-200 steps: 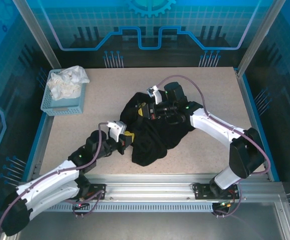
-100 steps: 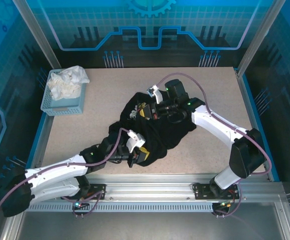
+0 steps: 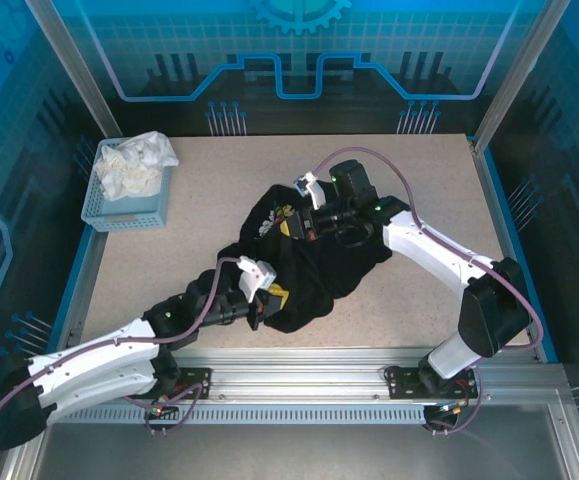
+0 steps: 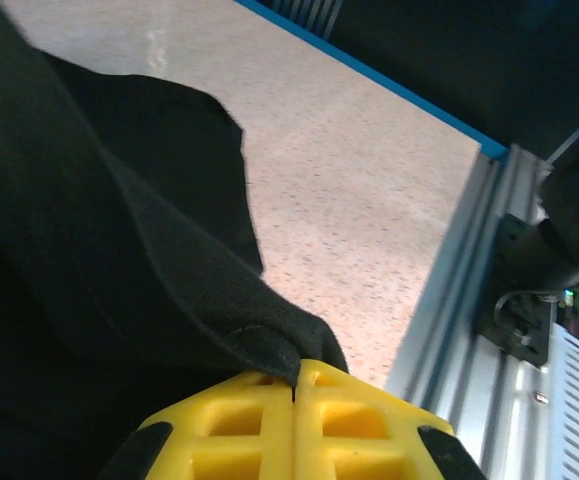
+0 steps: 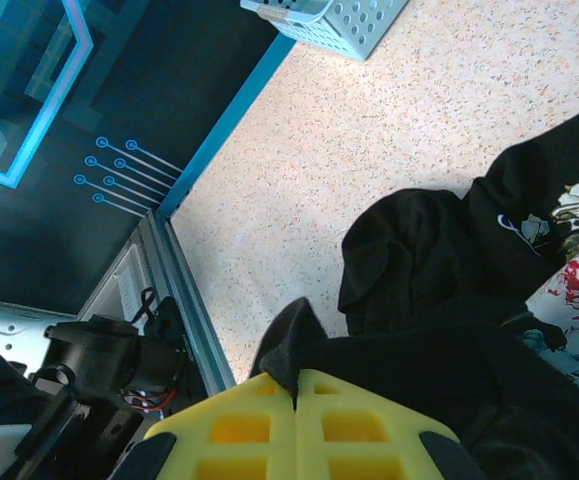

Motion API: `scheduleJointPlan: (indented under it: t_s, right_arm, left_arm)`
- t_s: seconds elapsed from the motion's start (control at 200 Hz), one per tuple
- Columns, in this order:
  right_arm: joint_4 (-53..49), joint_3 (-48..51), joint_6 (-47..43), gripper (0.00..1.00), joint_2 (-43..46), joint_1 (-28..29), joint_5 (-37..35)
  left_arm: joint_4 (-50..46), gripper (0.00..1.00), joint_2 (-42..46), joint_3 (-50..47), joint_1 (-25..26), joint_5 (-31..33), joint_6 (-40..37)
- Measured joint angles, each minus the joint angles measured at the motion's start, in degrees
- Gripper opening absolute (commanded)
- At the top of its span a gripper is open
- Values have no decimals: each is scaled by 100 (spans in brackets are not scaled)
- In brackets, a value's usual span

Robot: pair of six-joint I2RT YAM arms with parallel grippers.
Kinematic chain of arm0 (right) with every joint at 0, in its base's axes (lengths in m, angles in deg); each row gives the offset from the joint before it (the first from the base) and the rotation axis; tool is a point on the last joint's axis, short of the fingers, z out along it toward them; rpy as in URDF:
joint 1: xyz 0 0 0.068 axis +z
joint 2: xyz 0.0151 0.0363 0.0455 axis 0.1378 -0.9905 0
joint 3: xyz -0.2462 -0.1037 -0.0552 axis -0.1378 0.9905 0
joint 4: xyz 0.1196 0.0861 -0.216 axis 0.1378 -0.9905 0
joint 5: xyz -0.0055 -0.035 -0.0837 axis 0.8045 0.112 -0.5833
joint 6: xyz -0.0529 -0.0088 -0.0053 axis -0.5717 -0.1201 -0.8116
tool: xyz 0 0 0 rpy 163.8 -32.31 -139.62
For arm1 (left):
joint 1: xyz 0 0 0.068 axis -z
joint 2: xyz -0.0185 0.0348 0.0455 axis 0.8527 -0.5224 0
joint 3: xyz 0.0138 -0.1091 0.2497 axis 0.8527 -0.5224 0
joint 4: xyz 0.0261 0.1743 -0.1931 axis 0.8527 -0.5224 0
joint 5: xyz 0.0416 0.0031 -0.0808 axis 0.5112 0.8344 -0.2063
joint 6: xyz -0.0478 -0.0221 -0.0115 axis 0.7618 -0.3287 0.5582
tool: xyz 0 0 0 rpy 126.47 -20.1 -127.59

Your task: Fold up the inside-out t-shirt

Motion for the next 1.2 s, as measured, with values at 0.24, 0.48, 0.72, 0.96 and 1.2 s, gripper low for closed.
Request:
scheduleJointPlan:
  t_s: [0.24, 0.48, 0.72, 0.96, 1.2]
  right_arm:
    - [44, 44, 0, 0, 0, 13, 0]
    - [63, 66, 0, 0, 2, 13, 0]
    - [70, 70, -4, 0, 2, 13, 0]
    - [72, 70, -46, 0, 2, 13, -2]
    - [70, 70, -44, 0, 2, 13, 0]
  left_arm:
    - [-238, 19, -168, 2, -415, 144, 282]
    - [-275, 29, -389, 79, -597, -48, 494]
    - [-273, 24, -514, 133, -750, -245, 579]
    - [-273, 27, -417, 133, -1025, -409, 813]
    - [-271, 21, -345, 133, -1132, -529, 940]
